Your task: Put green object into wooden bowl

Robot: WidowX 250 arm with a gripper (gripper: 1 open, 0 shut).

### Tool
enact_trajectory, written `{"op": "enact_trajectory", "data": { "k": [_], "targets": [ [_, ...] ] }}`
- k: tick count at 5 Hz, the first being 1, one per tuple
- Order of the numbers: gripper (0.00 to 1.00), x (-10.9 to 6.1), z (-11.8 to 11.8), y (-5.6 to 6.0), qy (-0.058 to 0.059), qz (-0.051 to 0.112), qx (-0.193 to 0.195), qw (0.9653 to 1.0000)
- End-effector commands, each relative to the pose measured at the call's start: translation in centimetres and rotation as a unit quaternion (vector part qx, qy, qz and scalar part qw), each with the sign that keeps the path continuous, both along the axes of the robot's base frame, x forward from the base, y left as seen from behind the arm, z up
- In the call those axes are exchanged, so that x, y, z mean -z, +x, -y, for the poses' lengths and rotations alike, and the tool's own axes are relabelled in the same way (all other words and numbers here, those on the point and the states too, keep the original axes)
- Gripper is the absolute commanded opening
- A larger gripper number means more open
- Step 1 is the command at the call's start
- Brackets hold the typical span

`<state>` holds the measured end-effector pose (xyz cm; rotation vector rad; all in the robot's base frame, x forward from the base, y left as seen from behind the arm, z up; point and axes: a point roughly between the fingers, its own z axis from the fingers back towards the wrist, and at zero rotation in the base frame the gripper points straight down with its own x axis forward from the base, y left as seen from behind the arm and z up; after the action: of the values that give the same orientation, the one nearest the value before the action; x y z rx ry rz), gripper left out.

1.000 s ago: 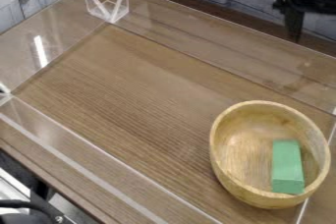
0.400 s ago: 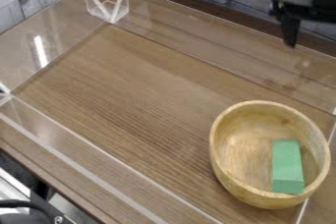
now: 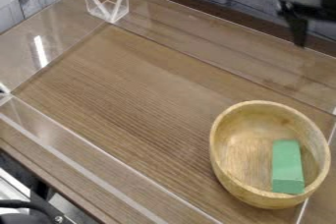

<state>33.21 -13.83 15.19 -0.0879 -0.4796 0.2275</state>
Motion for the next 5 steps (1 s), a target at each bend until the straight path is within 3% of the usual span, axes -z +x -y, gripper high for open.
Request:
{"op": "enact_trajectory", "data": {
  "k": [1,2,3,5],
  "targets": [
    [1.00,-2.4,0.1,-0.2,-0.008,0.026,0.008,0.9996],
    [1.00,-4.9,-0.6,-1.1,-0.018,0.041,0.009,0.9990],
    [1.00,-5.6,-1.0,-1.6,-0.021,0.043,0.009,0.9988],
    [1.00,-3.4,0.5,-1.1,-0.011,0.025,0.037,0.9989]
  ]
}}
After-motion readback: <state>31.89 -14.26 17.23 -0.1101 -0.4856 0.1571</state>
